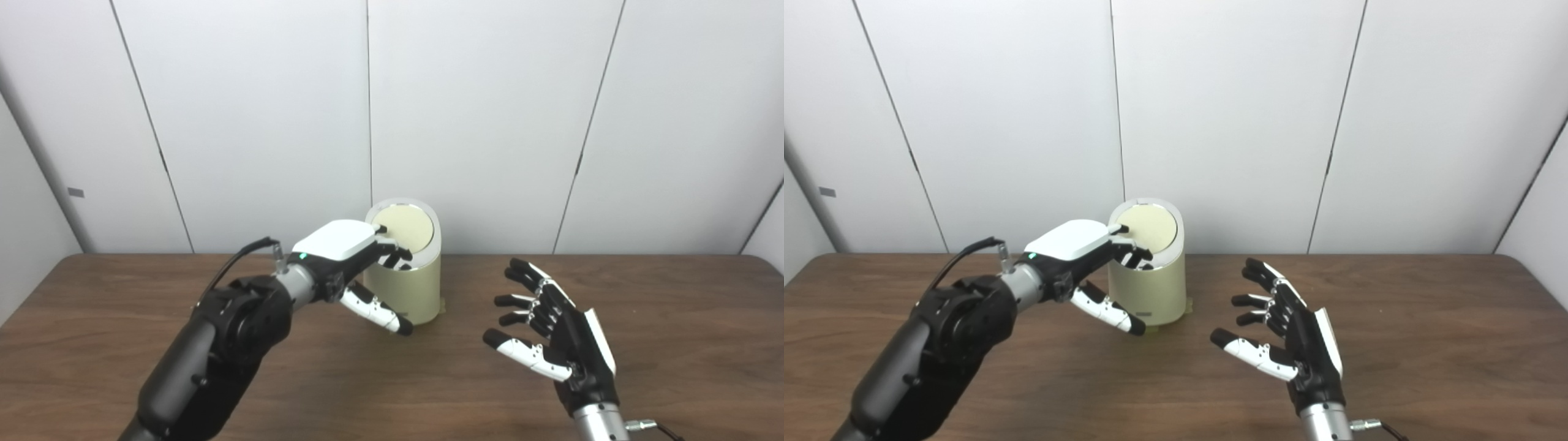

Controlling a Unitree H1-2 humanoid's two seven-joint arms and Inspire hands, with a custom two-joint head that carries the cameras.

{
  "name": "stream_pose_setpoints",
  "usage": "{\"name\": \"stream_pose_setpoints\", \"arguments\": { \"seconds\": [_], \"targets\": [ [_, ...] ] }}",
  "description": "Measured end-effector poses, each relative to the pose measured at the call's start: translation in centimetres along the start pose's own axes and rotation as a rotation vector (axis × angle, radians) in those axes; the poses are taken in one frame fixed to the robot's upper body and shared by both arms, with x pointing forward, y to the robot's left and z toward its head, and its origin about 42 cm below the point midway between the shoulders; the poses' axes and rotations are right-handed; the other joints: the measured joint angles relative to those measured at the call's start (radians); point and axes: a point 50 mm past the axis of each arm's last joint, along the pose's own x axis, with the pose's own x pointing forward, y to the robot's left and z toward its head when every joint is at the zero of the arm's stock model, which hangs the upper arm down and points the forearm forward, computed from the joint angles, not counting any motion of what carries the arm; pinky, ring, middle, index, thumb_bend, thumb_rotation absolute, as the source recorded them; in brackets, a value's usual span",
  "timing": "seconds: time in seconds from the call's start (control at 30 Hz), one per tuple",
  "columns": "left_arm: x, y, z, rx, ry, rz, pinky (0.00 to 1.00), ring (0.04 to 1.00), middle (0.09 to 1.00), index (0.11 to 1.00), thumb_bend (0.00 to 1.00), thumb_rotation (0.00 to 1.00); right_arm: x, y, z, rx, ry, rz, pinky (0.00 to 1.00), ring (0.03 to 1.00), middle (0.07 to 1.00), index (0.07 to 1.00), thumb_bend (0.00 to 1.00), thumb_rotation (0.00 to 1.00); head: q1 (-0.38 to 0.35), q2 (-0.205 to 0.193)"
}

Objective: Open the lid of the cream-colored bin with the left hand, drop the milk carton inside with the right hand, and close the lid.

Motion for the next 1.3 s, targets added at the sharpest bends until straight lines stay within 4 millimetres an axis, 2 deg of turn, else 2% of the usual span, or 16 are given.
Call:
{"name": "stream_pose_setpoints", "arguments": {
  "seconds": [0.07, 0.13, 0.2, 0.3, 0.47, 0.6, 0.73, 1.0, 1.3],
  "targets": [
    [-0.8, -1.4, -0.2, -0.085, -0.013, 0.046, 0.91, 0.973, 0.848, 0.833, 0.85, 0.34, 0.0, 0.0, -0.1, 0.000, 0.002, -0.004, 0.53, 0.661, 0.821, 0.814, 0.70, 0.31, 0.000, -0.002],
    [-1.7, -2.4, -0.4, -0.167, -0.017, 0.142, 0.86, 0.967, 0.869, 0.848, 0.81, 0.32, 0.0, 0.0, -0.1, 0.001, 0.002, -0.003, 0.53, 0.662, 0.823, 0.810, 0.69, 0.31, 0.005, 0.000],
    [-2.7, -3.1, -0.8, -0.252, -0.020, 0.251, 0.77, 0.900, 0.881, 0.853, 0.76, 0.27, 0.0, -0.1, -0.2, -0.001, 0.004, -0.003, 0.53, 0.668, 0.828, 0.802, 0.67, 0.32, 0.012, -0.002],
    [-3.9, -4.0, -1.5, -0.421, -0.013, 0.378, 0.68, 0.820, 0.858, 0.833, 0.72, 0.26, 0.0, -0.4, -0.3, -0.002, 0.005, 0.002, 0.53, 0.676, 0.830, 0.797, 0.67, 0.31, 0.009, -0.003],
    [-5.7, -6.9, -2.5, -0.715, 0.005, 0.459, 0.64, 0.769, 0.829, 0.817, 0.70, 0.22, 0.0, -0.7, -0.4, 0.000, 0.006, 0.009, 0.54, 0.690, 0.831, 0.796, 0.69, 0.29, 0.002, 0.002],
    [-7.4, -9.8, -4.3, -0.880, 0.055, 0.525, 0.53, 0.594, 0.672, 0.738, 0.69, 0.20, 0.0, -0.7, -0.4, 0.004, 0.007, 0.011, 0.55, 0.703, 0.833, 0.797, 0.72, 0.29, -0.009, 0.003],
    [-8.7, -11.9, -5.1, -0.972, 0.107, 0.568, 0.49, 0.562, 0.647, 0.712, 0.67, 0.18, 0.0, -0.7, -0.4, 0.004, 0.007, 0.012, 0.55, 0.700, 0.835, 0.805, 0.74, 0.28, -0.005, 0.006],
    [-8.8, -12.0, -5.0, -0.994, 0.091, 0.591, 0.50, 0.621, 0.711, 0.752, 0.67, 0.20, 0.0, -1.2, -0.4, -0.016, 0.007, 0.015, 0.55, 0.713, 0.838, 0.812, 0.74, 0.27, -0.003, 0.008],
    [-9.3, -11.7, -5.7, -0.985, 0.109, 0.616, 0.51, 0.642, 0.747, 0.792, 0.69, 0.21, 0.0, -1.6, -0.4, -0.029, 0.008, 0.004, 0.56, 0.712, 0.835, 0.822, 0.75, 0.25, -0.005, 0.008]
  ]
}}
